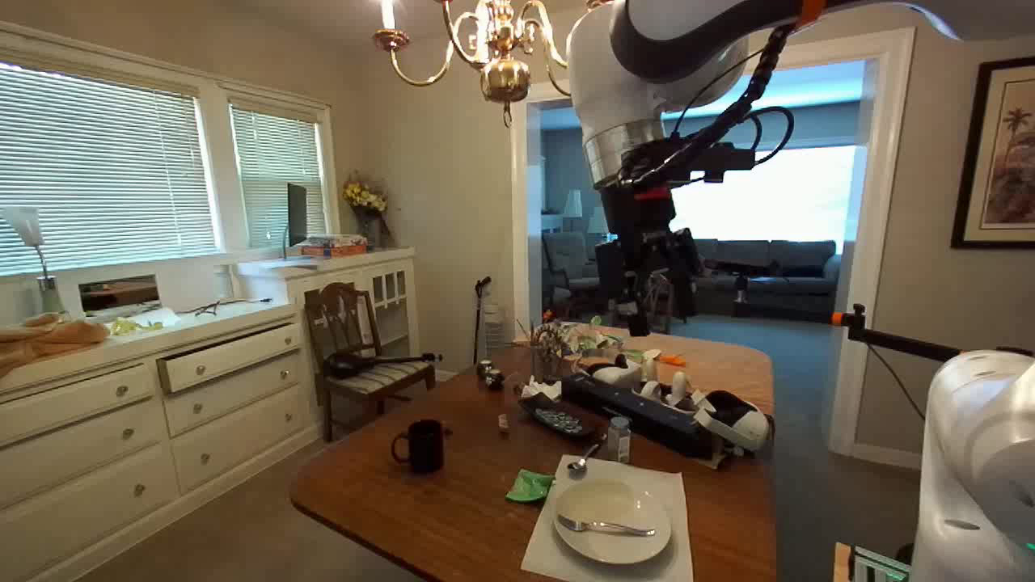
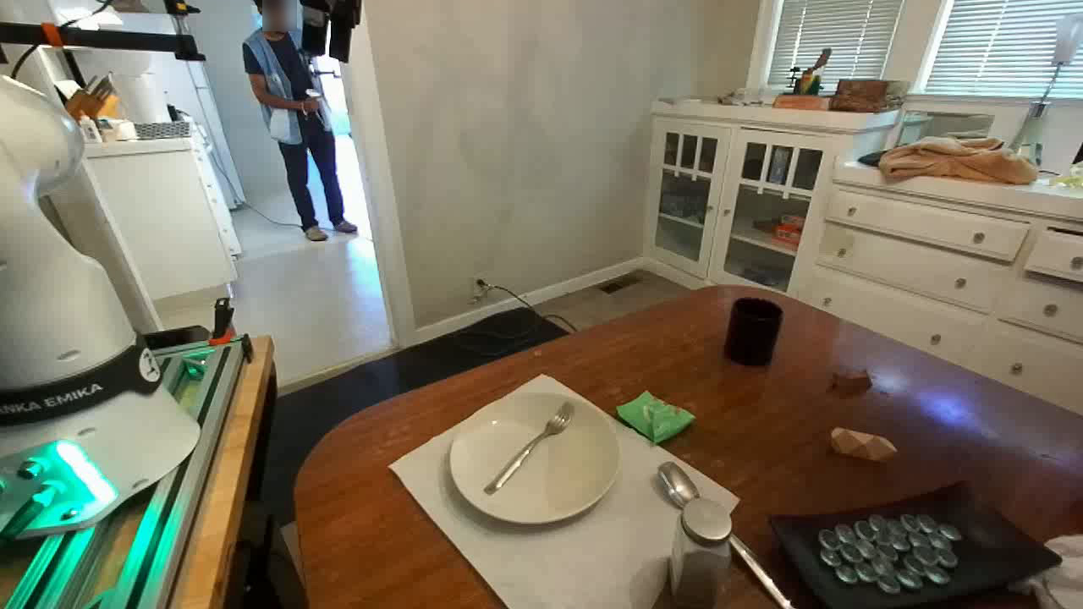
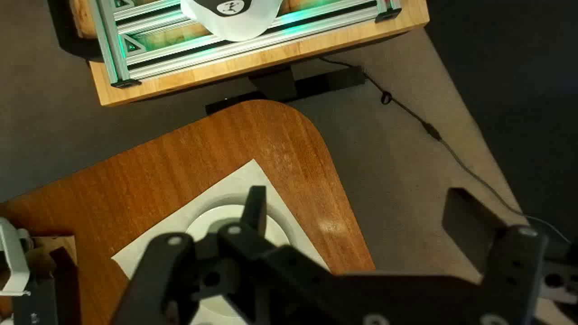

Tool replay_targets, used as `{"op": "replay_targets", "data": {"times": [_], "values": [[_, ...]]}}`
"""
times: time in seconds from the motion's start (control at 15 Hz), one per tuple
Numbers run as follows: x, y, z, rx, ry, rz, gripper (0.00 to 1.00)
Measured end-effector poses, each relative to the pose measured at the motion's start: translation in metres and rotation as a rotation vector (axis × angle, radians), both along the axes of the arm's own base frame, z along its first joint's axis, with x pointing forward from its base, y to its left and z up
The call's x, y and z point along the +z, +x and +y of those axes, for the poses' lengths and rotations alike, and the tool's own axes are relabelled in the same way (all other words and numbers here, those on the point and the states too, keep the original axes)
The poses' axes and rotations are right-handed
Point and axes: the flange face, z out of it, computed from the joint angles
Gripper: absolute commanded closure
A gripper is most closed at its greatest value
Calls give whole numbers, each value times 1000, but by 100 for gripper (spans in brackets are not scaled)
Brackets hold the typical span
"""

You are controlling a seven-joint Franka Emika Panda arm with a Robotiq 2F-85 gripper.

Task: Move the cup forward

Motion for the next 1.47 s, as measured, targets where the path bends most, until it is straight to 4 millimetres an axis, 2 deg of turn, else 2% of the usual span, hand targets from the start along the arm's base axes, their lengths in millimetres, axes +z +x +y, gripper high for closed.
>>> {"op": "replay_targets", "data": {"times": [1.2, 1.33, 1.47], "values": [[0, 0, 0, -1, -1, 0, 0], [1, 2, -7, -11, -9, -7, 0], [0, 10, -26, -52, -18, -32, 0]]}}
